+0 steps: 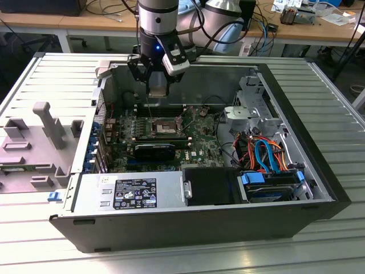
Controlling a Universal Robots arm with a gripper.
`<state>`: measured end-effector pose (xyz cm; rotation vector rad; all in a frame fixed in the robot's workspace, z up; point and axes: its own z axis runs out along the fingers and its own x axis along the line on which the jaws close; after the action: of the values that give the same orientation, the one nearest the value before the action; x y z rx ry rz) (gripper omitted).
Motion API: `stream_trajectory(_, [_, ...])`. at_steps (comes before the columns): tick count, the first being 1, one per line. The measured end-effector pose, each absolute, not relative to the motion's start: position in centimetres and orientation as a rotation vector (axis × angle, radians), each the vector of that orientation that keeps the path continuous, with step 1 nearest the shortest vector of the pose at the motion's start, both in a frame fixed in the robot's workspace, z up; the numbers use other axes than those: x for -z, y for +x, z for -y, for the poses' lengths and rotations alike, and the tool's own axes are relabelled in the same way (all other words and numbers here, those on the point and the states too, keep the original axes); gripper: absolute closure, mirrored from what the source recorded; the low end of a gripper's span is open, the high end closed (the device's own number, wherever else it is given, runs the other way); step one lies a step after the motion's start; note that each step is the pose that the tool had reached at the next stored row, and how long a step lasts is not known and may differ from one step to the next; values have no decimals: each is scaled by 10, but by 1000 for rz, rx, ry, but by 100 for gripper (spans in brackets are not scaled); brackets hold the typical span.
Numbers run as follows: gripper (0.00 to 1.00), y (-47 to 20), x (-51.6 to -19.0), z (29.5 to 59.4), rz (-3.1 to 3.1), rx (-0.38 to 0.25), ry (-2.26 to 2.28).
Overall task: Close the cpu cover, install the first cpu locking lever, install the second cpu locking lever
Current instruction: 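Close the cpu cover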
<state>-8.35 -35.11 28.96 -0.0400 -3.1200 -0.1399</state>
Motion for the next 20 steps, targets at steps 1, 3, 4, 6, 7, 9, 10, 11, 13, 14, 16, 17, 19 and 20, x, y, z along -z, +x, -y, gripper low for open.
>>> stream_trajectory(1, [45, -84, -289, 351, 3120, 140, -40])
stream_trajectory(3, [45, -84, -289, 351, 3120, 140, -40])
stream_trajectory(4, [45, -84, -288, 351, 3120, 140, -40])
stream_trajectory(6, [45, -84, -287, 351, 3120, 140, -40])
stream_trajectory(7, [45, -84, -287, 351, 3120, 140, -40])
stream_trajectory(9, [45, -84, -286, 351, 3120, 140, -40])
stream_trajectory(10, [45, -84, -286, 351, 3120, 140, -40])
stream_trajectory(11, [45, -85, -285, 351, 3120, 140, -40])
stream_trajectory(13, [45, -85, -284, 351, 3120, 140, -40])
stream_trajectory(14, [45, -85, -284, 351, 3120, 140, -40])
stream_trajectory(16, [45, -85, -283, 351, 3120, 140, -40])
stream_trajectory(17, [45, -85, -283, 351, 3120, 140, -40])
stream_trajectory(19, [45, -86, -282, 351, 3120, 140, -40])
stream_trajectory(20, [45, -86, -282, 351, 3120, 140, -40])
